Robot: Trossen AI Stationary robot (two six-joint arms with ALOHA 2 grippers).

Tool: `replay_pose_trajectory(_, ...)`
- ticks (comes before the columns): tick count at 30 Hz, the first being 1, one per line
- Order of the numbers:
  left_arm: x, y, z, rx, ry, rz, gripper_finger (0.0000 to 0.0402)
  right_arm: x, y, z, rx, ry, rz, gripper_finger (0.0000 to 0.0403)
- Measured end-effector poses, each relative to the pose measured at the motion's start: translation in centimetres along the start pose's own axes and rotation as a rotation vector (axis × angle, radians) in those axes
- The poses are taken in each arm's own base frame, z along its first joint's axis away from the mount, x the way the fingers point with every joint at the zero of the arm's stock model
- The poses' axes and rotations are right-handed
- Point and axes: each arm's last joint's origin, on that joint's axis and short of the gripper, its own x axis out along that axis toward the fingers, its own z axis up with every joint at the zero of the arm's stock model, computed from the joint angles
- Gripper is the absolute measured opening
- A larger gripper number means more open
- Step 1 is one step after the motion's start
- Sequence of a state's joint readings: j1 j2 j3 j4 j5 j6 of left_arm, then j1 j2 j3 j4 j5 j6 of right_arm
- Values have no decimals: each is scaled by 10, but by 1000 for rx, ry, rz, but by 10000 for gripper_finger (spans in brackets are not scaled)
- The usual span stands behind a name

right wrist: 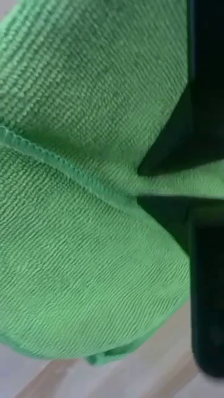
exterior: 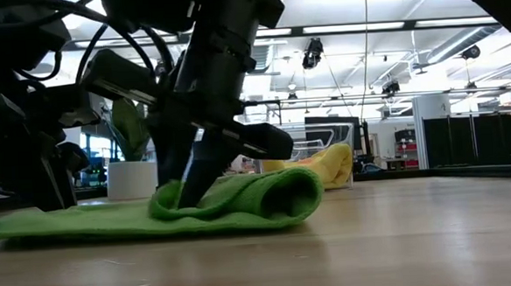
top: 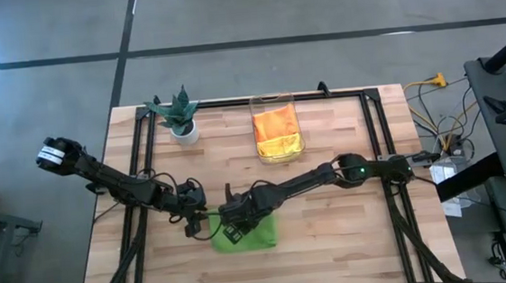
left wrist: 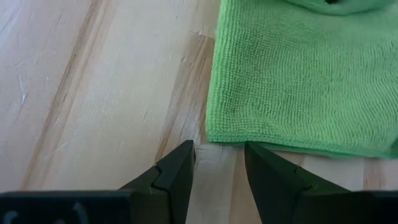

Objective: Fold microfiber towels
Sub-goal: Fold the green towel

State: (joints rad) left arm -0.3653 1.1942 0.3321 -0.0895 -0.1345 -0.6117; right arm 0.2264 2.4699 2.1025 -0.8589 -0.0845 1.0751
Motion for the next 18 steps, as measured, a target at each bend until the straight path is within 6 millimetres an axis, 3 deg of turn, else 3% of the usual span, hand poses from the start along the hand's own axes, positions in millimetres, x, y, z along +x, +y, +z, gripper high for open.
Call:
replay_pose_trajectory(2,0,0,0,0,0,0,131,0,1,-1,-18,2,0,28)
replay_pose_trajectory(4,0,0,0,0,0,0,131,-3,3,-1,-32,2,2,16)
replay_pose_trajectory(18,0,0,0,-4,0,1,131,-39,18,-1,-103,-29,-12,9)
